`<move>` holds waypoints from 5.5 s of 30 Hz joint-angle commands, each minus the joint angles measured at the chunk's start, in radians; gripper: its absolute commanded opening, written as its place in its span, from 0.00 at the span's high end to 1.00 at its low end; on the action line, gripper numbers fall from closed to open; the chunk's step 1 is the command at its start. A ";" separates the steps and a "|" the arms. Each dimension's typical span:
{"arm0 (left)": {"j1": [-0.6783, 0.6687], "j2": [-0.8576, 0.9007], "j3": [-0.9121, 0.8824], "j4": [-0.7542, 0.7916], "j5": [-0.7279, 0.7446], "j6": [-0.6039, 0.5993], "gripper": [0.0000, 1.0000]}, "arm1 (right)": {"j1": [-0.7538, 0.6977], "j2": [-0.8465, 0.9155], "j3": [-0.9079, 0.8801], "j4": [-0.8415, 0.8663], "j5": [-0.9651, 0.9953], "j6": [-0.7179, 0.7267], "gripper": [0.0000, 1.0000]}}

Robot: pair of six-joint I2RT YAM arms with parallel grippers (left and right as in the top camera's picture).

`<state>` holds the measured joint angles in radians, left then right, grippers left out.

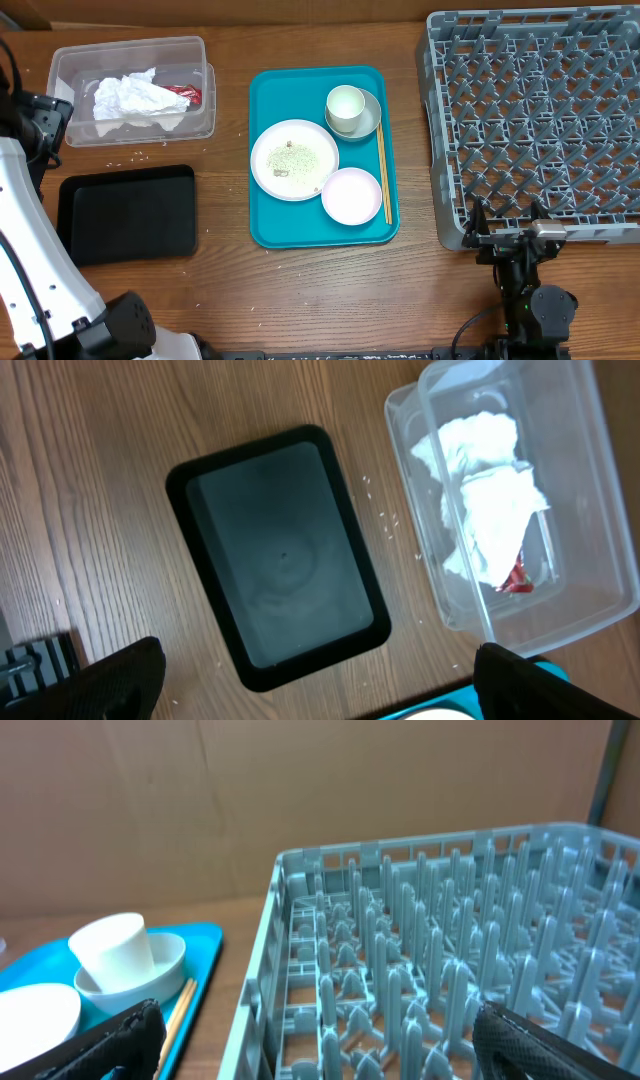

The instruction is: Sort waste into correct bins and load items into the dishwasher

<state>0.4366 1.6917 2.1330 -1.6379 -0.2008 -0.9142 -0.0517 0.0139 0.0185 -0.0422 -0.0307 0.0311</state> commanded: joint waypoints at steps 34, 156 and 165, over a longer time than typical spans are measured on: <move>0.002 0.050 -0.006 0.000 0.011 0.010 0.00 | 0.000 0.747 0.892 0.114 -0.438 0.093 0.00; 0.002 0.050 -0.006 0.000 0.011 0.010 0.00 | -0.438 2.377 2.227 -0.850 -1.222 0.240 0.96; 0.002 0.050 -0.006 0.000 0.011 0.010 0.00 | -0.417 2.377 2.227 -0.761 -1.407 0.315 0.96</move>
<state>0.4366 1.7355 2.1319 -1.6379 -0.1864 -0.9138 -0.4904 2.4008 2.2395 -0.8288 -1.3548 0.2916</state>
